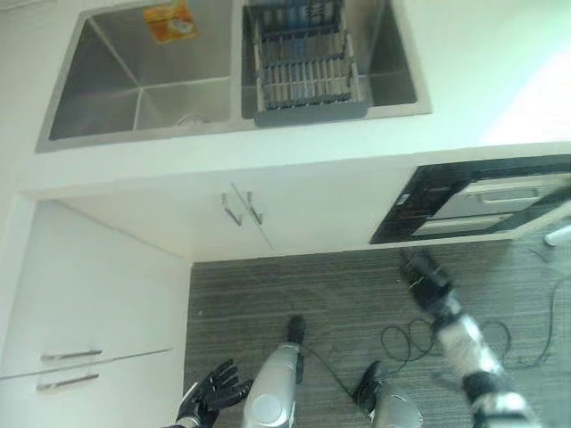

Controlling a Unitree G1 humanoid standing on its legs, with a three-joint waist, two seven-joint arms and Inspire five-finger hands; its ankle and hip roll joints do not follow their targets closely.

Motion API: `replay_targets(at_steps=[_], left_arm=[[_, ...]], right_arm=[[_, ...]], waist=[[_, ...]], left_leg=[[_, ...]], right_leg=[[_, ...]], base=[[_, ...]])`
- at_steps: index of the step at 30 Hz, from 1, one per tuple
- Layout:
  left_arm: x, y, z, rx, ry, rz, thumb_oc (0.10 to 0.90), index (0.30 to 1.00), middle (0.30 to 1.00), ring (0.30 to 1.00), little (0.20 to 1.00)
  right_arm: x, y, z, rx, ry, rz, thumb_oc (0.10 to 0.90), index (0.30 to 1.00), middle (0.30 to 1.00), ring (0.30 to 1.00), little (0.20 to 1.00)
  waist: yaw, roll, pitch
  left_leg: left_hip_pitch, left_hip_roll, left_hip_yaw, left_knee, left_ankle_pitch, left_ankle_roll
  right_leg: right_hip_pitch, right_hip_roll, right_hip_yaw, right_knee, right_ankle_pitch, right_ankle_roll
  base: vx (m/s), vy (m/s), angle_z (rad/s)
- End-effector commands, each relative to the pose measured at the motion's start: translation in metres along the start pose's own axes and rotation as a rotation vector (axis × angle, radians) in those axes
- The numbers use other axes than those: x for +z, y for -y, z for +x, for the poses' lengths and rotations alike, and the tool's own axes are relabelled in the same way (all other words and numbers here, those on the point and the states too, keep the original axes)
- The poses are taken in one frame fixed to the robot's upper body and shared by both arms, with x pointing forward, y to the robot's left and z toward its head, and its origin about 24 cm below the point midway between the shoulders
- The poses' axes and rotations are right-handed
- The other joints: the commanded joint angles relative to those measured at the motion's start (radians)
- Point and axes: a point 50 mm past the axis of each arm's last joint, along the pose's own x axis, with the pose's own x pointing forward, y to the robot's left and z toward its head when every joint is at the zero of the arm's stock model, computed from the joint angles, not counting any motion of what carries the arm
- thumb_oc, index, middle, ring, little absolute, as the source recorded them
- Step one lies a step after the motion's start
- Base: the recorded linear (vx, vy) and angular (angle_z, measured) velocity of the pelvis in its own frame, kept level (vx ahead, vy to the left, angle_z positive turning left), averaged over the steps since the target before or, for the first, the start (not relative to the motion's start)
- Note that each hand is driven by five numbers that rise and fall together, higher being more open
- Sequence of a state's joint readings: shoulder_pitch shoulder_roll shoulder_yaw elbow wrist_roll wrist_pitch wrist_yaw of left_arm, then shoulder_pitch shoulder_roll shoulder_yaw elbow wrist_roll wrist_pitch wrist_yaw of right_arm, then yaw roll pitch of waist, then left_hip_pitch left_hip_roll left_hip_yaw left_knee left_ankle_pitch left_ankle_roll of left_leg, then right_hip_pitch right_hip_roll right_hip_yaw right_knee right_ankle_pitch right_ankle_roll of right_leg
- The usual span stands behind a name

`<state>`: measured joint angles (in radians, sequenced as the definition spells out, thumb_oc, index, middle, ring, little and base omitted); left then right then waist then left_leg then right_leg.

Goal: Place the dishes in the dishwasher.

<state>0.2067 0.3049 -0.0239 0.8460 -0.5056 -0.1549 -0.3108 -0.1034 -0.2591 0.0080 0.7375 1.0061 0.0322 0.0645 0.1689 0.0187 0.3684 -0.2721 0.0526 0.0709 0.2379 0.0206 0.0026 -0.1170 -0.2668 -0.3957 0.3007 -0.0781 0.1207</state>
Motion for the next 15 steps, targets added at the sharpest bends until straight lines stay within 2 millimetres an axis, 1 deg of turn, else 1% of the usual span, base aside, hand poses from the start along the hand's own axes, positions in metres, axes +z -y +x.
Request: replay_targets(at_steps=[1,2,3,4,5,6,7,8,11,12,15], left_arm=[[-0.019,-0.004,-0.014,-0.074,-0.082,0.000,0.800,0.900,0.900,0.900,0.900],[-0.015,-0.004,-0.009,-0.066,-0.087,0.001,0.800,0.900,0.900,0.900,0.900],[-0.013,-0.004,-0.005,-0.046,-0.103,0.004,0.800,0.900,0.900,0.900,0.900],[-0.009,-0.004,0.002,-0.018,-0.112,-0.004,0.800,0.900,0.900,0.900,0.900],[-0.008,-0.005,0.007,0.023,-0.117,-0.032,0.800,0.900,0.900,0.900,0.900],[-0.011,-0.006,0.009,0.073,-0.130,-0.047,0.800,0.900,0.900,0.900,0.900],[-0.011,-0.007,0.011,0.097,-0.133,-0.038,0.800,0.900,0.900,0.900,0.900],[-0.010,-0.007,0.013,0.116,-0.137,-0.030,0.800,0.900,0.900,0.900,0.900],[-0.009,-0.004,0.016,0.139,-0.136,-0.026,0.800,0.900,0.900,0.900,0.900],[-0.010,-0.005,0.016,0.160,-0.143,-0.005,0.800,0.900,0.900,0.900,0.900],[-0.012,-0.009,0.015,0.202,-0.151,-0.043,0.800,0.900,0.900,0.900,0.900]], right_arm=[[0.083,-0.007,0.011,0.021,0.240,-0.192,0.800,0.900,0.900,0.900,0.900],[0.071,0.007,0.010,-0.022,0.180,-0.277,0.800,0.900,0.900,0.900,0.900],[0.059,0.018,0.008,-0.047,0.128,-0.314,0.800,0.900,0.900,0.900,0.900],[0.042,0.033,0.005,-0.093,0.043,-0.398,0.800,0.900,0.900,0.900,0.900],[0.019,0.047,-0.001,-0.131,-0.042,-0.437,0.800,0.900,0.900,0.900,0.900],[-0.012,0.058,-0.009,-0.166,-0.125,-0.514,0.800,0.900,0.900,0.900,0.900],[-0.024,0.062,-0.013,-0.186,-0.165,-0.559,0.800,0.900,0.900,0.900,0.900],[-0.033,0.068,-0.019,-0.216,-0.196,-0.605,0.800,0.900,0.900,0.900,0.900],[-0.046,0.078,-0.028,-0.259,-0.247,-0.695,0.800,0.900,0.900,0.900,0.900],[-0.051,0.085,-0.034,-0.290,-0.272,-0.727,0.800,0.900,0.900,0.900,0.900],[-0.060,0.096,-0.043,-0.326,-0.332,-0.745,0.800,0.900,0.900,0.900,0.900]], waist=[[0.014,0.007,-0.070],[0.000,0.002,-0.089],[-0.011,-0.003,-0.107],[-0.028,-0.010,-0.135],[-0.038,-0.016,-0.162],[-0.046,-0.023,-0.193],[-0.053,-0.027,-0.211],[-0.065,-0.029,-0.229],[-0.082,-0.027,-0.251],[-0.090,-0.024,-0.260],[-0.101,-0.022,-0.272]], left_leg=[[0.072,0.066,0.045,0.062,-0.190,-0.063],[0.086,0.073,0.057,0.062,-0.193,-0.064],[0.098,0.077,0.063,0.062,-0.194,-0.063],[0.116,0.080,0.069,0.062,-0.198,-0.062],[0.141,0.079,0.073,0.062,-0.205,-0.060],[0.165,0.078,0.076,0.062,-0.214,-0.060],[0.171,0.077,0.076,0.062,-0.217,-0.060],[0.184,0.075,0.077,0.062,-0.225,-0.061],[0.202,0.074,0.081,0.062,-0.236,-0.059],[0.211,0.074,0.084,0.062,-0.241,-0.059],[0.220,0.074,0.089,0.062,-0.248,-0.058]], right_leg=[[0.013,0.038,0.032,-0.001,-0.061,0.021],[0.024,0.041,0.034,-0.001,-0.065,0.017],[0.031,0.045,0.040,-0.001,-0.068,0.015],[0.044,0.050,0.046,-0.001,-0.074,0.011],[0.063,0.054,0.053,-0.001,-0.083,0.007],[0.086,0.057,0.057,-0.001,-0.095,0.002],[0.092,0.057,0.056,-0.001,-0.098,0.000],[0.100,0.059,0.058,-0.001,-0.105,-0.001],[0.110,0.061,0.063,-0.001,-0.111,-0.003],[0.115,0.060,0.065,-0.001,-0.113,-0.001],[0.119,0.059,0.066,-0.001,-0.116,-0.001]], base=[[-0.02,0.047,-0.10],[0.02,0.073,-0.26],[0.01,0.095,-0.32],[0.01,0.097,-0.35],[0.00,0.085,-0.41],[0.00,0.052,-0.31],[-0.01,0.026,-0.27],[-0.02,0.022,-0.12],[-0.01,0.030,-0.05],[-0.01,0.035,0.06],[0.00,0.019,0.17]])
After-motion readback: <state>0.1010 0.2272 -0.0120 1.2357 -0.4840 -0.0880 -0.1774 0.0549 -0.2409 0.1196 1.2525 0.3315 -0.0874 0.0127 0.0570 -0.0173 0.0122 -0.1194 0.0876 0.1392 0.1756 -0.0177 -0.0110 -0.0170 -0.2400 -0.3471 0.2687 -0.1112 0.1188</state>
